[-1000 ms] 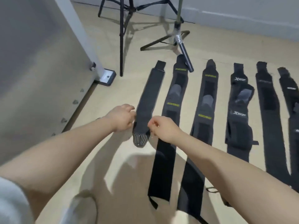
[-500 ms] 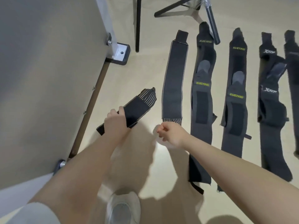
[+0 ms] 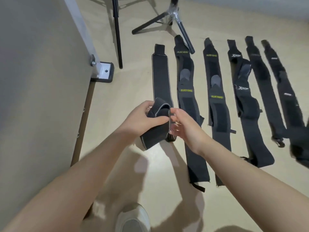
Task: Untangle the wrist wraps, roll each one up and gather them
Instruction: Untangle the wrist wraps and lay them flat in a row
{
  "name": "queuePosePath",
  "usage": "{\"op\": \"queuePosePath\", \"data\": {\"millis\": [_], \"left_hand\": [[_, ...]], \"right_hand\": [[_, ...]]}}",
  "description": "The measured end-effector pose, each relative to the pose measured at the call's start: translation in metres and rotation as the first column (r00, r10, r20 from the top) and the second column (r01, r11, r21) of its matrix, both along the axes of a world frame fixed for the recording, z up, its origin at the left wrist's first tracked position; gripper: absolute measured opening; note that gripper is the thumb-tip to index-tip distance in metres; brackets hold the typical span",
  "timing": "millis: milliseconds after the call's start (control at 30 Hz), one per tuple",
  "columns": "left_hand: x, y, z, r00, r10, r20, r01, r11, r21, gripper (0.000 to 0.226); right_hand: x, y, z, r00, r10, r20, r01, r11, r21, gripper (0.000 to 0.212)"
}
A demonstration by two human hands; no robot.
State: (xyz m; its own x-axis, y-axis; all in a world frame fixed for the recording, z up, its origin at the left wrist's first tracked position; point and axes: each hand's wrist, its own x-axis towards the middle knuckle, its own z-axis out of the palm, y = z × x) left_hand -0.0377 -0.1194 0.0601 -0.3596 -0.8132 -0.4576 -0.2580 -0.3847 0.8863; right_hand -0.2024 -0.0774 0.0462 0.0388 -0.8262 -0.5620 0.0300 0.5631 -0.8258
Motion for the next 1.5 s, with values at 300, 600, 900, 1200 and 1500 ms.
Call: {"op": "queuePosePath", "data": {"millis": [300,600,900,1200,1500], "left_hand": [[-0.021,0.001,0.094,0.973,-0.194,0.129,0.19,0.981,0.042,0.032],[-0.047,0.028,0.086,0.721,-0.22,0.657,0.354,0.932,-0.076,0.021],[-0.062,0.021,0.091,0.934,0.146,0.327,-0.031,0.942,-0.334,0.01],[-0.089,-0.01,0.044,0.976,0.216,0.035,-0.211,0.973,-0.097,0.043],[-0.08,-0.011,-0.007,0.98,0.151,-0.133,-0.131,0.98,0.148,0.029]], "right_hand": [[-0.042,-0.01,0.07,0.938,0.286,0.194,-0.254,0.951,-0.173,0.08],[-0.049,-0.008,0.058,0.779,0.607,-0.154,-0.626,0.764,-0.157,0.031],[-0.086,-0.009,0.035,0.843,0.471,0.259,-0.514,0.848,0.131,0.051],[-0.092,-0.01,0.027,0.969,0.14,0.201,-0.123,0.988,-0.095,0.032],[-0.06,-0.038,0.01,0.977,-0.176,0.124,0.19,0.975,-0.111,0.017]]}}
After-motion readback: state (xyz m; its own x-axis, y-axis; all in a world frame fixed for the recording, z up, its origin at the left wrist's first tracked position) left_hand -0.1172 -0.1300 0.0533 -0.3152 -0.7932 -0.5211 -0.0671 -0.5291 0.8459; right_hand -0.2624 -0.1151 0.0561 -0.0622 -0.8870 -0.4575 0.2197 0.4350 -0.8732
